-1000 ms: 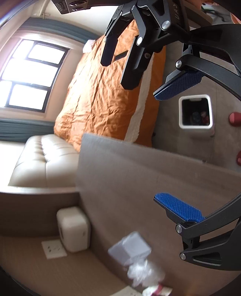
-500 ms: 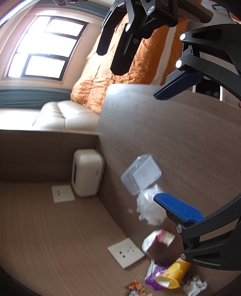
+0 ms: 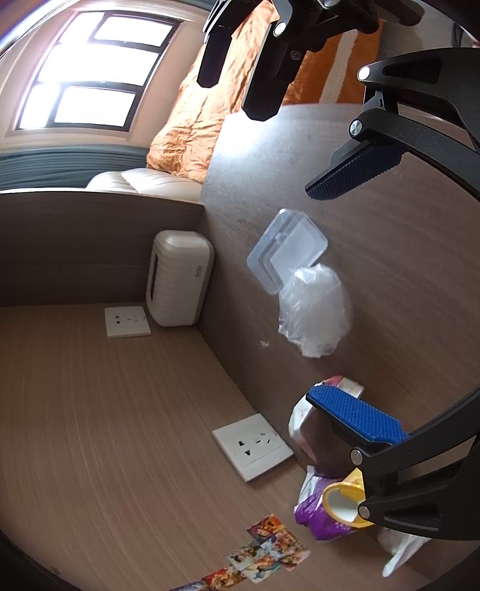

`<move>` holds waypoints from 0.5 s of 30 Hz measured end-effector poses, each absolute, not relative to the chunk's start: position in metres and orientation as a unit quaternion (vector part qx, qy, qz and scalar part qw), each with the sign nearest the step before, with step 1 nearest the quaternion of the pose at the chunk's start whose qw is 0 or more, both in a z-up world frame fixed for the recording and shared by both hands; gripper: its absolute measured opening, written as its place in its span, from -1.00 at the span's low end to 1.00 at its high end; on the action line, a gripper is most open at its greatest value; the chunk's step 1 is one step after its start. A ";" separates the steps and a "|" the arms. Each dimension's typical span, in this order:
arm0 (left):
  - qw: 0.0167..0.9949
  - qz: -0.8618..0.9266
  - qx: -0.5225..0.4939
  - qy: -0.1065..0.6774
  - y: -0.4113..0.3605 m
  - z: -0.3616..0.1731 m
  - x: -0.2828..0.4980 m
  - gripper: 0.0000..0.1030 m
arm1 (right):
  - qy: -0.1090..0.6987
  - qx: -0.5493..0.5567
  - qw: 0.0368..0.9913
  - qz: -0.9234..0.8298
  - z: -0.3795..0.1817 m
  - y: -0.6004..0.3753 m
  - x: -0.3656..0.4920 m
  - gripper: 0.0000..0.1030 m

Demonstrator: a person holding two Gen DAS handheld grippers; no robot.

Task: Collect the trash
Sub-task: 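Move both tools back to the desk toward the plastic bag and clear box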

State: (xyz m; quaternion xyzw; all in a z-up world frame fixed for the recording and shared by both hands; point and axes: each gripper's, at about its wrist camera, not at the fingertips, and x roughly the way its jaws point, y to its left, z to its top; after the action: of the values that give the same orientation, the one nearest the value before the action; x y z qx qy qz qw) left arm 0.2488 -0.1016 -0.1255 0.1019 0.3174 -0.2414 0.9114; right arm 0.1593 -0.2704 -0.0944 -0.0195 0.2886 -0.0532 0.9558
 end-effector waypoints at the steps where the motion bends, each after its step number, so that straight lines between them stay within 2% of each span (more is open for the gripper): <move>1: 0.909 -0.244 0.104 0.320 -0.101 -0.129 0.254 0.91 | 0.292 -0.021 0.955 -0.053 -0.096 -0.269 0.162 0.91; 15: 0.879 -0.299 0.158 0.336 -0.101 -0.168 0.307 0.91 | 0.345 -0.030 0.936 -0.068 -0.143 -0.255 0.220 0.91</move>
State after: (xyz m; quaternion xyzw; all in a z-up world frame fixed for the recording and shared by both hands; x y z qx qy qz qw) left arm 0.3075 -0.1006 -0.1677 0.1579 0.3364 -0.2993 0.8788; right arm 0.2203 -0.2548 -0.1427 -0.0300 0.3449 -0.0677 0.9357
